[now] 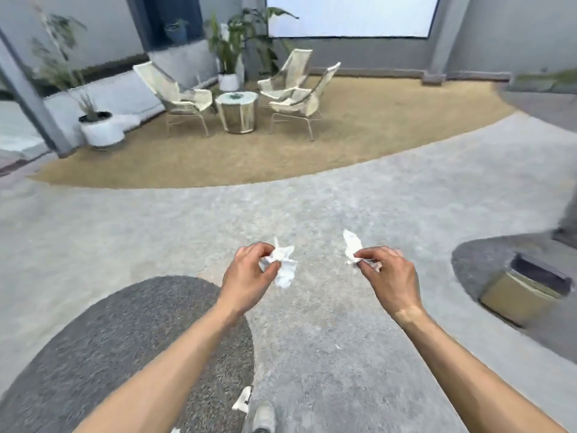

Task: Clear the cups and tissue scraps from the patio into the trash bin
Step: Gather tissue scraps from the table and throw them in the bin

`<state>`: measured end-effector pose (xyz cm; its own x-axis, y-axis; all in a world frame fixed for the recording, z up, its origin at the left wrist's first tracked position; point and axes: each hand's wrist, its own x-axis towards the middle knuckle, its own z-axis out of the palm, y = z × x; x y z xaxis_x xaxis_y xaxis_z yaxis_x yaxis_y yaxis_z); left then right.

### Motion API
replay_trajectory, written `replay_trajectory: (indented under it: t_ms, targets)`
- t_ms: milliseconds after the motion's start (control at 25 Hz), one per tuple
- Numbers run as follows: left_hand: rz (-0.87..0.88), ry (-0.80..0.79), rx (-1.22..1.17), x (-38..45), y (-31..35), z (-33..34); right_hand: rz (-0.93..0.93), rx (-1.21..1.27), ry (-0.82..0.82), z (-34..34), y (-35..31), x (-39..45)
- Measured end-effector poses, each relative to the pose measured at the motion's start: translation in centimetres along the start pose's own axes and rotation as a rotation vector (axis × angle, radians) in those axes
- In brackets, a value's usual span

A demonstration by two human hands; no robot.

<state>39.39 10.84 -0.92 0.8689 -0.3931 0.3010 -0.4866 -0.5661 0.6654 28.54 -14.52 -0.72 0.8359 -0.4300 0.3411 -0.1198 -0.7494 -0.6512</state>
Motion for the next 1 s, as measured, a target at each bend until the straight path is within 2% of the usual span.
replay_trajectory:
  t_ms: [240, 520, 800, 1000]
  targets:
    - [0.337, -0.168, -0.127, 11.5, 7.7, 8.6, 0.173, -0.153, 0.350, -7.6, 5.2, 2.1]
    - [0.612, -0.313, -0.249, 21.2, 13.6, 17.5, 0.312, -0.319, 0.545, -11.7, 9.2, 6.0]
    - [0.702, -0.459, -0.344, 26.4, 21.4, 27.8, 0.433, -0.430, 0.688, -16.4, 15.2, 7.0]
    - [0.759, -0.558, -0.397, 27.3, 29.2, 37.4, 0.502, -0.439, 0.760, -22.3, 23.2, 6.9]
